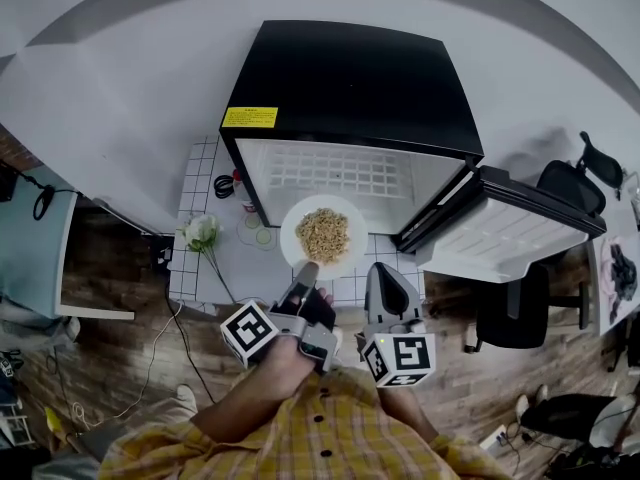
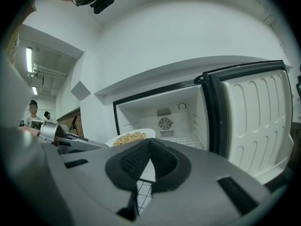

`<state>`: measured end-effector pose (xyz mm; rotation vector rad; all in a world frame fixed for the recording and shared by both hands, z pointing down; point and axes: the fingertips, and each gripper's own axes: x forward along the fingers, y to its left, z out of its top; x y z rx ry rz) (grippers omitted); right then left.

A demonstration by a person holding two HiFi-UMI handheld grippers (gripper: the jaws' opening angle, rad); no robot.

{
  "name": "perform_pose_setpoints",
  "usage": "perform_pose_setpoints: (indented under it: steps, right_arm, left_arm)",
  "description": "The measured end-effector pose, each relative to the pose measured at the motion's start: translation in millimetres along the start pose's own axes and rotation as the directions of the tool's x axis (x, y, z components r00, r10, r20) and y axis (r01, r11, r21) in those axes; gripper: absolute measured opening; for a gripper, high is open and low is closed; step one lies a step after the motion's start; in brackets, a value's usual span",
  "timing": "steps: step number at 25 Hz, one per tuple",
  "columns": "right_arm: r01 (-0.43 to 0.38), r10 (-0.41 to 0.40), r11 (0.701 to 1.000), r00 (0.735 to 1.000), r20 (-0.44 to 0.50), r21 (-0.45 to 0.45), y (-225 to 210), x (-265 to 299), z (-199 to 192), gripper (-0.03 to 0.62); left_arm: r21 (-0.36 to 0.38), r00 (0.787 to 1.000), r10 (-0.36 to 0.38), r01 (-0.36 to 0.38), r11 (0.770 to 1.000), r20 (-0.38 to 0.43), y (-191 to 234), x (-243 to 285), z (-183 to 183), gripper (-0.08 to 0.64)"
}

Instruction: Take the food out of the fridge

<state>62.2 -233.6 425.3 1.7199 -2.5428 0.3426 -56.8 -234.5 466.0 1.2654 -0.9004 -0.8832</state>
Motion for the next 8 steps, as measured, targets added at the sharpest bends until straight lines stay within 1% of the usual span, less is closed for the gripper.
perform_pose_setpoints:
  steps: [8]
  right_arm:
    - [-0.021, 0.021, 1.000, 1.000, -0.001, -0.012, 8.2, 3.4, -0.1, 0.006]
  left_arm:
    - [-0.020, 1.000, -0.013, 0.013, 1.000, 0.002, -0.6, 0.6, 0.7, 0.018]
